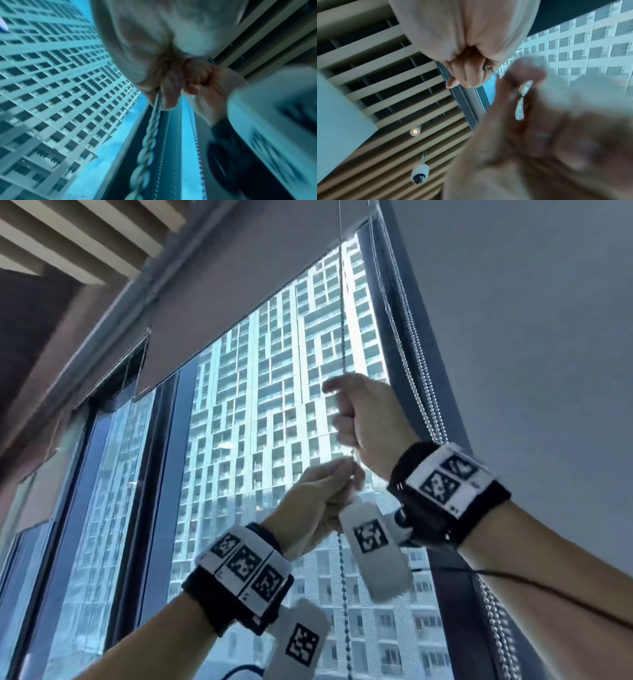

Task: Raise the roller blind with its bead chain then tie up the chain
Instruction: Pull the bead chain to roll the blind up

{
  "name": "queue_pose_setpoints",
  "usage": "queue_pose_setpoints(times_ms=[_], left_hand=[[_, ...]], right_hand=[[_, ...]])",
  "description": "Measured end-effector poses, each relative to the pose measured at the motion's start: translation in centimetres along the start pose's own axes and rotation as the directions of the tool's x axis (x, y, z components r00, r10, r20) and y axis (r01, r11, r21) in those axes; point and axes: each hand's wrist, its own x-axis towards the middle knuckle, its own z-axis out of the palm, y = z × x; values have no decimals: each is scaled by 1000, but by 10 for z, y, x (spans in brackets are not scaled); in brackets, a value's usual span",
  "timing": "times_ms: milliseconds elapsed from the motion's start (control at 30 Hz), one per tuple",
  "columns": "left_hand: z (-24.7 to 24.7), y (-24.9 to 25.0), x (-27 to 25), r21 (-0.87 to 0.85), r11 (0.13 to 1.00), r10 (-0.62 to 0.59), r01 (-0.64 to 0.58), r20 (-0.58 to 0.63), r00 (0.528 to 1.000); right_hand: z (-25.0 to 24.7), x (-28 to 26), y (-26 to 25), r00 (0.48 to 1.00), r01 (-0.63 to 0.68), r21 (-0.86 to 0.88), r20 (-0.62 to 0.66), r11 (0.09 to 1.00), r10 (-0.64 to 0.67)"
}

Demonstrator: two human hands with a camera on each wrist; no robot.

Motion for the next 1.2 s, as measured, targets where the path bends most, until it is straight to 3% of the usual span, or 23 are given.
queue_pose_setpoints(times_ms=[67, 167, 267, 433, 533, 600, 733, 867, 1033, 1133, 1200], left_hand=[[-12, 2, 2, 10, 1000, -8, 8, -2, 1000], [-22, 22, 15, -19, 1000, 22, -24, -98, 995], [-16, 55, 34, -116, 992, 43, -59, -137, 990], [4, 87, 55, -111, 987, 88, -115, -226, 970], [12, 92, 60, 4, 972, 223, -236, -341, 913], [15, 93, 58, 8, 958, 272, -287, -345, 898], [31, 76, 45, 36, 963, 264, -266, -319, 910], [36, 27, 25, 111, 977, 204, -183, -226, 952], [10, 19, 7, 63, 996, 63, -55, -138, 988], [-8, 32, 14, 32, 997, 73, -70, -110, 991], [-20, 44, 22, 18, 994, 105, -104, -173, 979]], right_hand=[[-9, -24, 7, 999, 32, -126, 36, 991, -28], [-17, -64, 31, 997, 3, -240, 75, 971, 16], [-24, -90, 47, 987, -16, -261, 152, 965, 58], [-33, -101, 39, 953, 3, -347, 285, 938, 102], [-38, -88, 30, 891, -126, -329, 376, 936, 252], [-38, -71, 19, 863, -246, -214, 396, 946, 314], [-34, -25, -10, 938, -240, 136, 286, 961, 194], [-16, 16, -39, 977, -210, 297, 93, 932, 190], [1, 23, -27, 997, -42, 66, -60, 997, 46], [1, 5, -16, 1000, -7, -32, -20, 999, 6], [-3, -12, -8, 1000, -15, -62, 7, 998, 15]])
